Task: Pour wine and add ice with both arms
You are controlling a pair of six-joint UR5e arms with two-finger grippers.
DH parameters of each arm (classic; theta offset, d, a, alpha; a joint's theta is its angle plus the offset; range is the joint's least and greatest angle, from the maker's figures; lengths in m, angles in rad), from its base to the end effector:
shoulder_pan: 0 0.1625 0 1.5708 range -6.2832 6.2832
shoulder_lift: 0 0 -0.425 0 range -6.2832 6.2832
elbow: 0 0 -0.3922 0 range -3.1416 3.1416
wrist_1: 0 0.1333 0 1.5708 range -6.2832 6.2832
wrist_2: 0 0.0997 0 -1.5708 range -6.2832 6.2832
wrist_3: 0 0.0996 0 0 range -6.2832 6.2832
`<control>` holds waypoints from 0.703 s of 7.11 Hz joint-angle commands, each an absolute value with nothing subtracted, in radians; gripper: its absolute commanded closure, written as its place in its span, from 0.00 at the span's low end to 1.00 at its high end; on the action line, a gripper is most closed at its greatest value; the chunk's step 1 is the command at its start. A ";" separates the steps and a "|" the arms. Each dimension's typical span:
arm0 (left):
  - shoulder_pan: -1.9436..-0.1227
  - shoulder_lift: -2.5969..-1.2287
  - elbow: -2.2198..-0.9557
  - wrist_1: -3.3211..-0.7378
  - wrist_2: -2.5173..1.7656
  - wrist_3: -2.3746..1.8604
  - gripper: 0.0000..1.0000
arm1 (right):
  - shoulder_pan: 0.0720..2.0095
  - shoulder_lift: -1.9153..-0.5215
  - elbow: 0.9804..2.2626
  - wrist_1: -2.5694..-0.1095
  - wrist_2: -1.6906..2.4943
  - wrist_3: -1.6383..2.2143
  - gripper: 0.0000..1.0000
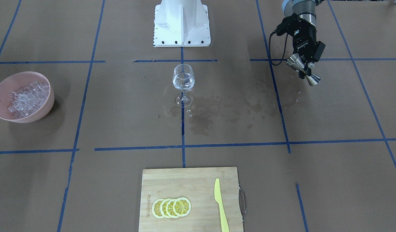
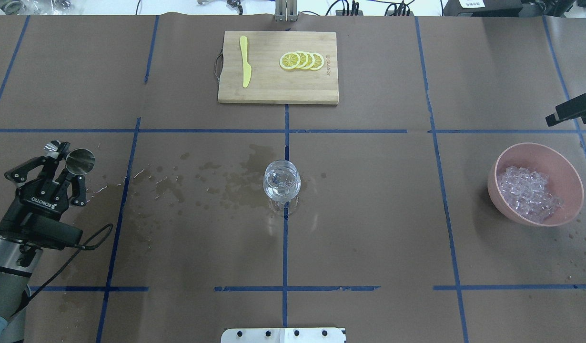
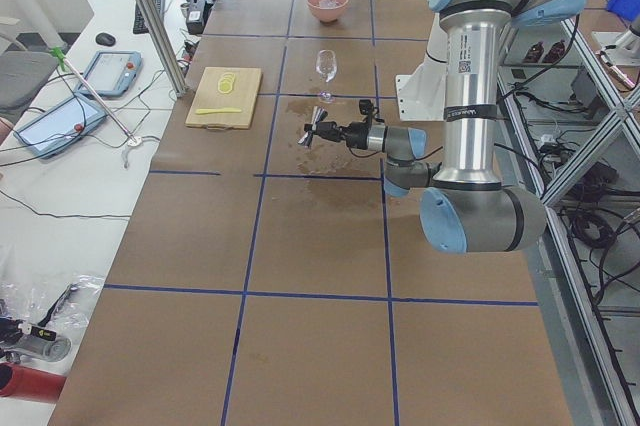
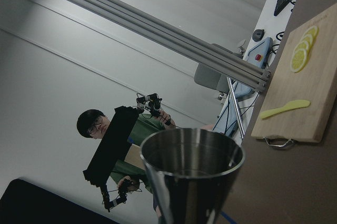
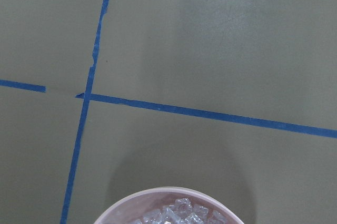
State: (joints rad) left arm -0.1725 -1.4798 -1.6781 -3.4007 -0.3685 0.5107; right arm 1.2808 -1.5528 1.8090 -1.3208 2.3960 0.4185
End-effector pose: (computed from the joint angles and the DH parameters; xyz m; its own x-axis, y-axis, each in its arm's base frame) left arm 0.3168 -0.2848 0.4736 0.9564 0.1523 0.2490 -0.2288 -0.1389 0.9635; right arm -0.0874 -0.5030 0.4988 0.6025 -0.1485 0.7841 0.0057 0.9833 0.1819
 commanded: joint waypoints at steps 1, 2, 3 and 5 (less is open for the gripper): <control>-0.169 -1.457 -1.492 -3.607 -0.367 0.289 1.00 | 1.281 -1.557 1.824 -1.321 2.393 0.419 0.00; -0.169 -1.457 -1.486 -3.663 -0.367 0.225 1.00 | 1.281 -1.557 1.825 -1.321 2.391 0.419 0.00; -0.166 -1.448 -1.486 -3.681 -0.374 0.124 1.00 | 1.281 -1.560 1.827 -1.321 2.395 0.417 0.00; -0.152 -1.425 -1.483 -3.680 -0.377 0.115 1.00 | 1.282 -1.568 1.827 -1.321 2.393 0.417 0.00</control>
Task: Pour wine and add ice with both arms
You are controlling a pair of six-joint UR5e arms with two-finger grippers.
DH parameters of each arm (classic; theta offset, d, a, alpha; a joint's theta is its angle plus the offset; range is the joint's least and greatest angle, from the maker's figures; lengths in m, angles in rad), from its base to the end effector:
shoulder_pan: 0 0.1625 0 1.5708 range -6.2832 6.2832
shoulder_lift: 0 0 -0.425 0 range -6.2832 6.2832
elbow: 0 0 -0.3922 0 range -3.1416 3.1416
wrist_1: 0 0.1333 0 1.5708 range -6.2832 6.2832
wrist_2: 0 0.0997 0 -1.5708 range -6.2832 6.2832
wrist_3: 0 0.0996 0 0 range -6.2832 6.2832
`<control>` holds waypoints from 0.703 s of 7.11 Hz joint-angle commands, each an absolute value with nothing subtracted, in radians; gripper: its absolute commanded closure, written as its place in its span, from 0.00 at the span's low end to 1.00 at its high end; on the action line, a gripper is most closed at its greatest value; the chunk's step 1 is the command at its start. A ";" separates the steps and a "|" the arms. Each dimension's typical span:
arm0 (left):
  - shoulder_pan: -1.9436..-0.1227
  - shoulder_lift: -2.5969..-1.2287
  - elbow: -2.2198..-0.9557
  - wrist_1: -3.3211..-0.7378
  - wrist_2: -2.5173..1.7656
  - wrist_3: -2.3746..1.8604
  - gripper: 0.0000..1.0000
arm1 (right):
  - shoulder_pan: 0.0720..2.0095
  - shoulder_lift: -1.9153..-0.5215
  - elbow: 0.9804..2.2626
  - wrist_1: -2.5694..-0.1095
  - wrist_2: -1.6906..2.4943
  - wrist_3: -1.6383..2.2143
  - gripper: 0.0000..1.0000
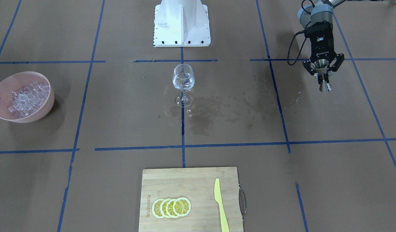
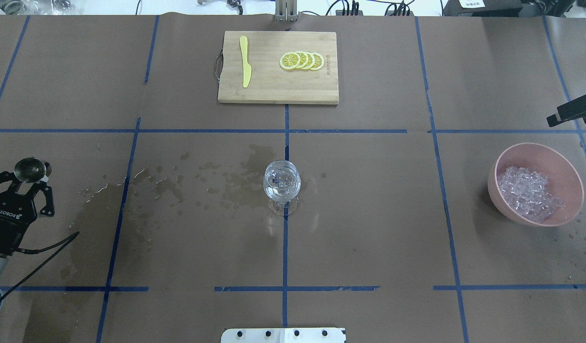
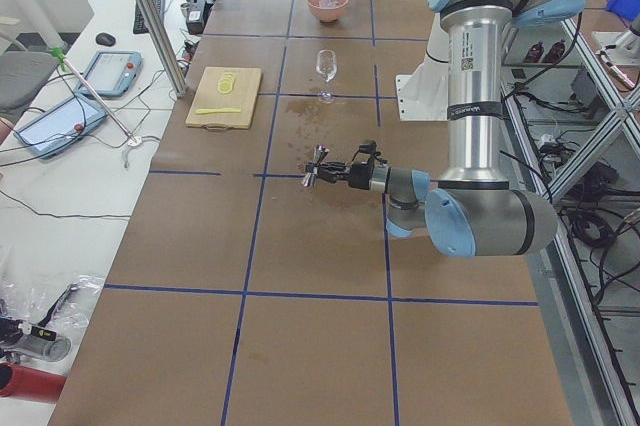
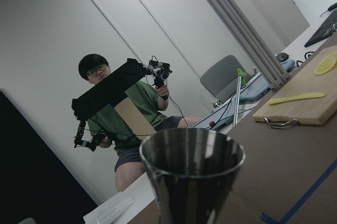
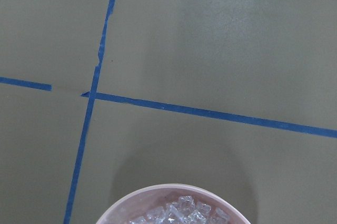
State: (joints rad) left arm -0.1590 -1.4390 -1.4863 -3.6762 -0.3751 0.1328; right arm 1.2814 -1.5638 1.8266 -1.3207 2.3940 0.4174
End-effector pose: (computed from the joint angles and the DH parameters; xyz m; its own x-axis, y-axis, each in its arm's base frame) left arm 0.2907 -0.2755 0.5619 0.9633 0.2133 -0.1629 0.1831 -0.0785 0.9800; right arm -0.0854 -0.4981 0.4957 0.6026 -0.1541 0.7830 0.0048 0.9819 0.1895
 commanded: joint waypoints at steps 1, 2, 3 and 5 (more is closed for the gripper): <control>-0.138 -1.405 -1.479 -3.669 -0.377 0.115 1.00 | 1.281 -1.574 1.827 -1.321 2.395 0.417 0.00; -0.134 -1.332 -1.448 -3.560 -0.379 0.117 1.00 | 1.281 -1.575 1.827 -1.321 2.393 0.416 0.00; -0.127 -1.327 -1.448 -3.553 -0.382 0.115 1.00 | 1.281 -1.577 1.827 -1.321 2.395 0.416 0.00; -0.065 -1.328 -1.448 -3.556 -0.380 -0.203 1.00 | 1.281 -1.582 1.836 -1.321 2.396 0.416 0.00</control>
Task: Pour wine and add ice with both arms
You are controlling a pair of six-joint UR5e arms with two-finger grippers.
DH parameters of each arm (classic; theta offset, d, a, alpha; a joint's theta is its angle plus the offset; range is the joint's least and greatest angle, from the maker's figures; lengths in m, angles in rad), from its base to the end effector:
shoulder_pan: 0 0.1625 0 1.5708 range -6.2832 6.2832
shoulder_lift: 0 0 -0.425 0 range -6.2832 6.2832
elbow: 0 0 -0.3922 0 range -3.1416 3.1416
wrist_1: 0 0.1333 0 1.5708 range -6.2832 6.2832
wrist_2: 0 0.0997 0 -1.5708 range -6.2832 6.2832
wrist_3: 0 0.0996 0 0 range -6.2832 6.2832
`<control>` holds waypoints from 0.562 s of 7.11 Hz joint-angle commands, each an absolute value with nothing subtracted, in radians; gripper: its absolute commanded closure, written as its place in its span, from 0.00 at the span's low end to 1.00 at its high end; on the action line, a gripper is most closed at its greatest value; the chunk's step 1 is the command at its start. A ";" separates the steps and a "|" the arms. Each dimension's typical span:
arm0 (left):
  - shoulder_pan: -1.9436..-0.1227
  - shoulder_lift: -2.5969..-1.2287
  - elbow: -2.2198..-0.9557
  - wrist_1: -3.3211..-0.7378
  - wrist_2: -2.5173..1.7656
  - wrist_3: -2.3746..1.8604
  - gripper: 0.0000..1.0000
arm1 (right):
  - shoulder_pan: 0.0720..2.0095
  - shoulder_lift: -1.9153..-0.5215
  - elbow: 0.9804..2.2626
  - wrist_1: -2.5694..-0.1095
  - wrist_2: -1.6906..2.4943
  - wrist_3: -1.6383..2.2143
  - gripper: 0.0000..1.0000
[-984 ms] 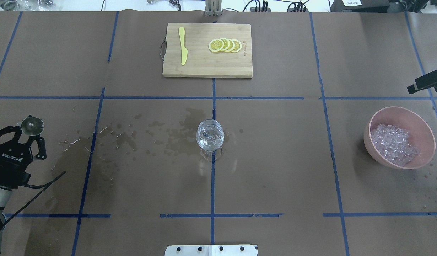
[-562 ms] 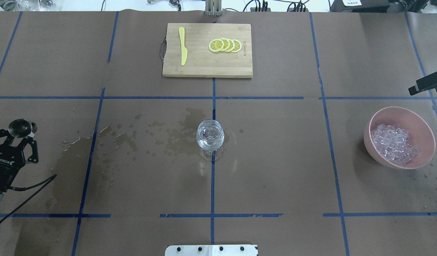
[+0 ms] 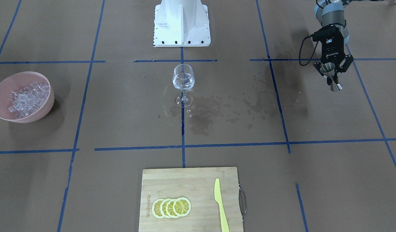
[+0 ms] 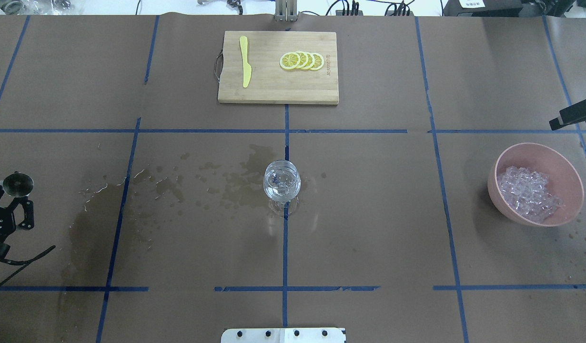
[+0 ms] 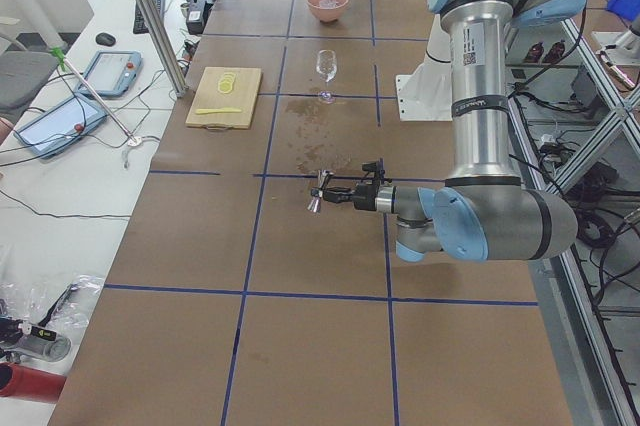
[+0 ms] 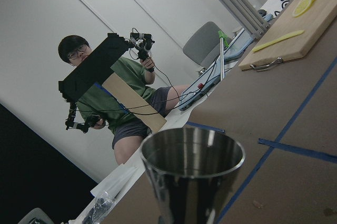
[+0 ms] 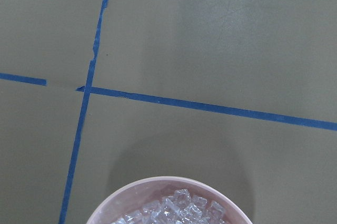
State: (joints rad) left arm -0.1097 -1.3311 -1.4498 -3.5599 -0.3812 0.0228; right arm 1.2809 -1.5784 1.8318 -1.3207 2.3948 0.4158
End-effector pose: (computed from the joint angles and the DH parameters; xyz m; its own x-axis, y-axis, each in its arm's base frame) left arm 0.2708 -0.2569 0.6121 0.9629 0.2681 -0.0307 0.0353 -0.0124 0.9993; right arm -0.0842 -0.4929 0.5003 0.6040 -0.1490 0.7829 0.0070 0.9833 0.1817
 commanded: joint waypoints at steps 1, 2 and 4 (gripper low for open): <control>-0.022 -1.330 -1.451 -3.560 -0.371 -0.350 1.00 | 1.281 -1.585 1.842 -1.321 2.395 0.416 0.00; 0.003 -1.331 -1.450 -3.557 -0.358 -0.517 1.00 | 1.282 -1.589 1.844 -1.321 2.395 0.416 0.00; 0.015 -1.333 -1.456 -3.562 -0.342 -0.669 1.00 | 1.282 -1.594 1.848 -1.321 2.395 0.416 0.00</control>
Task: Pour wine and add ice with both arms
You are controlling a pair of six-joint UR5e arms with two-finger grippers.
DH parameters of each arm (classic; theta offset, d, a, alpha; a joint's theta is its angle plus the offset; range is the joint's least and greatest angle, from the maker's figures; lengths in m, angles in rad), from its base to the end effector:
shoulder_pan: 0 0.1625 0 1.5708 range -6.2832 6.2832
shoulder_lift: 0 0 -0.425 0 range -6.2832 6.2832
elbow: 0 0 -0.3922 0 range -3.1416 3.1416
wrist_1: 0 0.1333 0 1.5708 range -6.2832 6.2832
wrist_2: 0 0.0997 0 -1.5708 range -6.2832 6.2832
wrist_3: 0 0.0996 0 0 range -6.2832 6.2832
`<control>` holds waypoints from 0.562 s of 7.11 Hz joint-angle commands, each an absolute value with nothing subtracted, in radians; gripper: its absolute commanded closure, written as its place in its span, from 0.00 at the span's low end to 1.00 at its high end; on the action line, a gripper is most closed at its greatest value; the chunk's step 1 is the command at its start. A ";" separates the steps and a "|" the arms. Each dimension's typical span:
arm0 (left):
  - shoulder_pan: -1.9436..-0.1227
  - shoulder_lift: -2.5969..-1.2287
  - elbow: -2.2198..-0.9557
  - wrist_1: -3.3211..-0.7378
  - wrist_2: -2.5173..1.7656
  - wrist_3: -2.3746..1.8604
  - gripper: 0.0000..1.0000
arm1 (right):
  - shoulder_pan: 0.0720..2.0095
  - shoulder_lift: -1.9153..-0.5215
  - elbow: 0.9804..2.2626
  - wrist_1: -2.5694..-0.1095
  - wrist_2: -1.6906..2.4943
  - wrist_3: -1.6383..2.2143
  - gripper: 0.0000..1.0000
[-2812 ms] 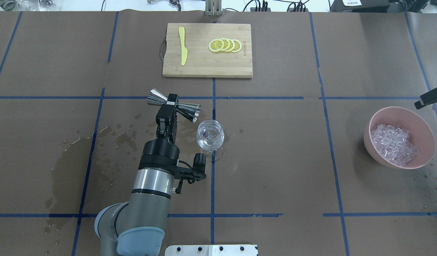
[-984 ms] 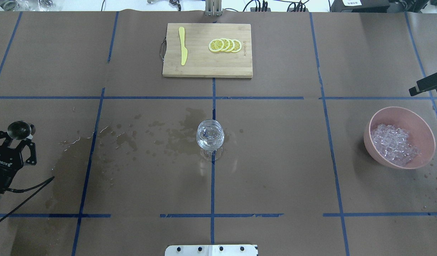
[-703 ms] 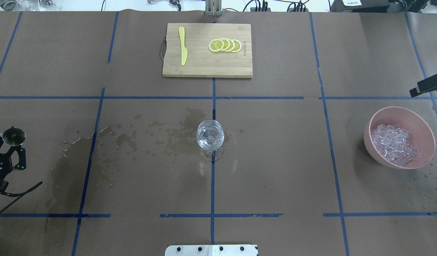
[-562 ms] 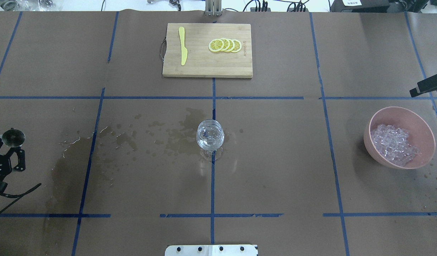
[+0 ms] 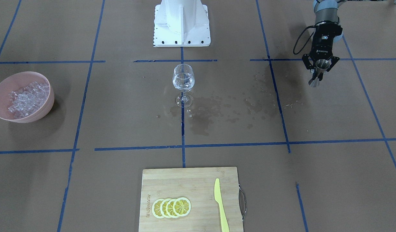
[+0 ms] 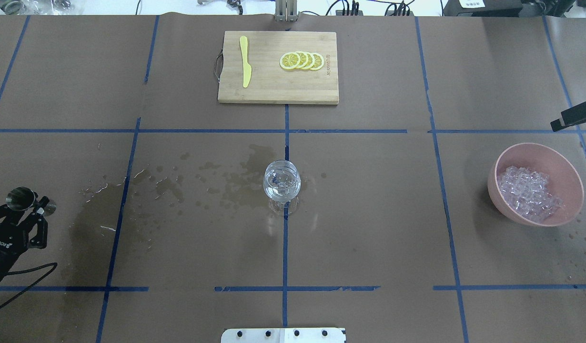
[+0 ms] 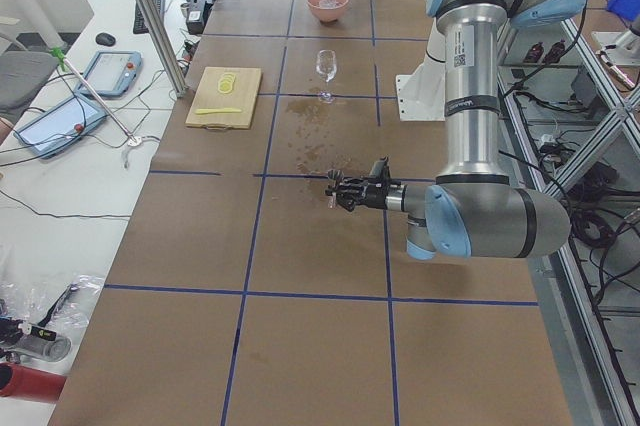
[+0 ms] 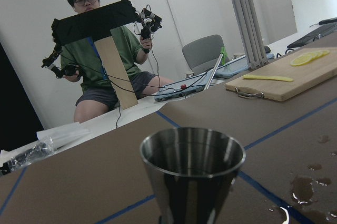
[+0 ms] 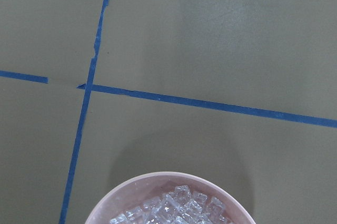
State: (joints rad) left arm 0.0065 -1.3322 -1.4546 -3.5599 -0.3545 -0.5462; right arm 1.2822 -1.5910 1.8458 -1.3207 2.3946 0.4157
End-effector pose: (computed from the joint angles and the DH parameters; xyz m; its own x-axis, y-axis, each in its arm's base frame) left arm 0.2970 -0.2248 0.6100 0.7648 0.3016 -0.5693 0.5392 0.1838 0.8219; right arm -0.0820 -0.4878 0.4996 0.6041 -0.1493 0.7828 0.0056 0.9831 0.1832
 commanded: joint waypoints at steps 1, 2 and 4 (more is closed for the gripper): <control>0.032 -1.333 -1.442 -3.562 -0.341 -0.730 1.00 | 1.282 -1.601 1.851 -1.321 2.396 0.416 0.00; 0.058 -1.330 -1.427 -3.557 -0.341 -0.735 1.00 | 1.282 -1.601 1.852 -1.321 2.396 0.416 0.00; 0.063 -1.330 -1.410 -3.560 -0.334 -0.736 1.00 | 1.282 -1.603 1.853 -1.321 2.398 0.416 0.00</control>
State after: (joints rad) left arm 0.0582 -1.3304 -1.4169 -3.5592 -0.3386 -0.7317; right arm 1.2824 -1.6016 1.8518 -1.3208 2.3964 0.4157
